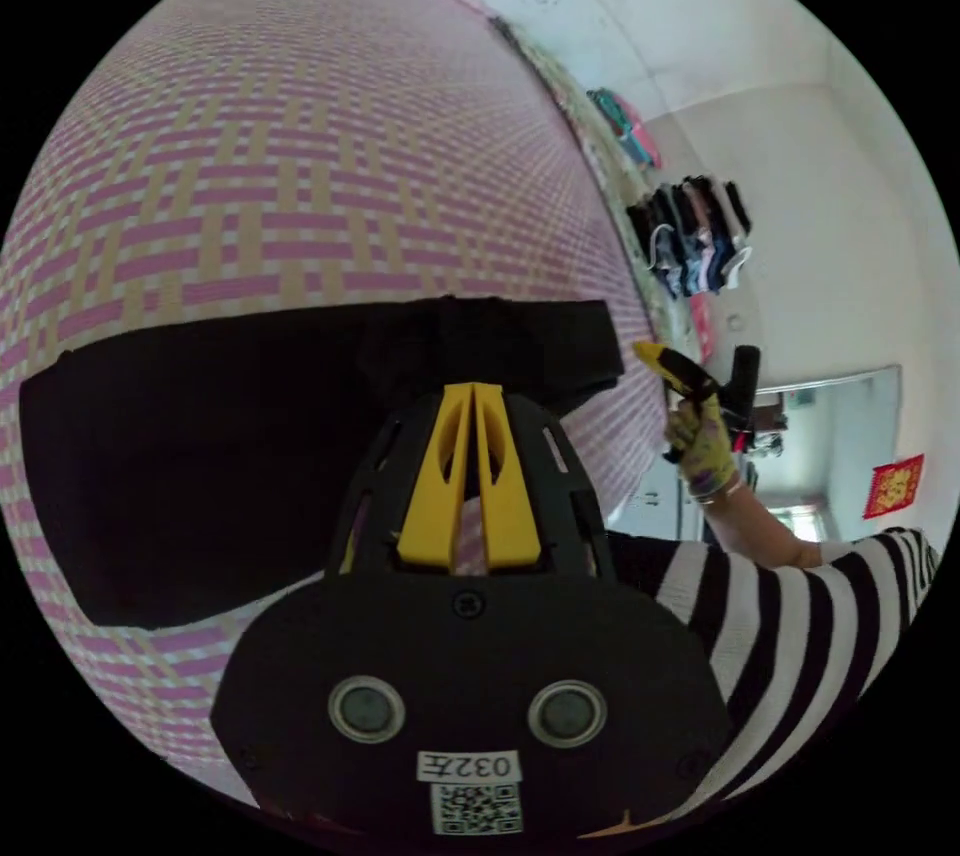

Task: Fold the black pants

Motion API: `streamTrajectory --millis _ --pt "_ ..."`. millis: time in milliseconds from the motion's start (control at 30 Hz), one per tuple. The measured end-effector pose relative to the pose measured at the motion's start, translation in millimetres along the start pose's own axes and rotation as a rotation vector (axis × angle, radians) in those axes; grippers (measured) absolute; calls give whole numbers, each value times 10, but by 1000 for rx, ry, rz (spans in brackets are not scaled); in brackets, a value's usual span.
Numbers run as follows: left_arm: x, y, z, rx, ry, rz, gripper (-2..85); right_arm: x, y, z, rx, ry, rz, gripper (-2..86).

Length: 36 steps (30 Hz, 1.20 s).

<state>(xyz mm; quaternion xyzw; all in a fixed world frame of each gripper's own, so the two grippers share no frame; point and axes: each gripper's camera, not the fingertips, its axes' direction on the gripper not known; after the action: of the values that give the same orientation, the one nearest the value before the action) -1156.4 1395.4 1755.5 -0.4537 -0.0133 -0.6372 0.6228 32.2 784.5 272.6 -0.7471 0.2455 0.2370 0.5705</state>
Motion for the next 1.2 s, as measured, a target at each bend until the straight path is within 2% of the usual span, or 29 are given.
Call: streamTrajectory --millis 67,133,233,333,400,433,500,567,633,767,900,1100,1200 --pt "-50 56 124 -34 -123 -18 -9 429 175 -152 24 -64 136 96" --pt "-65 86 114 -14 -105 -11 -9 657 290 -211 42 -102 211 100" --pt "-51 84 -119 39 -201 -89 -9 863 378 -191 35 -203 266 101" --pt "-93 68 -423 127 -120 -140 -9 931 384 -115 20 -266 270 102" --pt "-117 46 -511 135 -180 -195 -9 966 382 -72 17 -299 280 108" --pt "-59 23 -540 144 -212 -175 -9 981 376 -45 11 -315 282 109" --pt "95 -22 -506 152 -162 -88 -9 993 363 -17 1 -321 280 110" --pt "312 -105 -305 104 -86 13 -9 1019 350 17 -8 -338 282 107" --pt "399 -173 -121 51 -101 32 -9 1049 353 50 -13 -358 295 101" --pt "257 -289 152 -23 -150 -38 -9 1129 376 91 -9 -421 337 100" --pt "108 -322 125 -11 -78 -44 -9 1139 439 -58 56 -353 341 105" --pt "87 -476 69 -44 -95 -36 -9 1062 495 70 -1 -384 244 111" --pt "11 -524 17 -43 -73 -60 -9 976 482 201 -31 -387 217 81"
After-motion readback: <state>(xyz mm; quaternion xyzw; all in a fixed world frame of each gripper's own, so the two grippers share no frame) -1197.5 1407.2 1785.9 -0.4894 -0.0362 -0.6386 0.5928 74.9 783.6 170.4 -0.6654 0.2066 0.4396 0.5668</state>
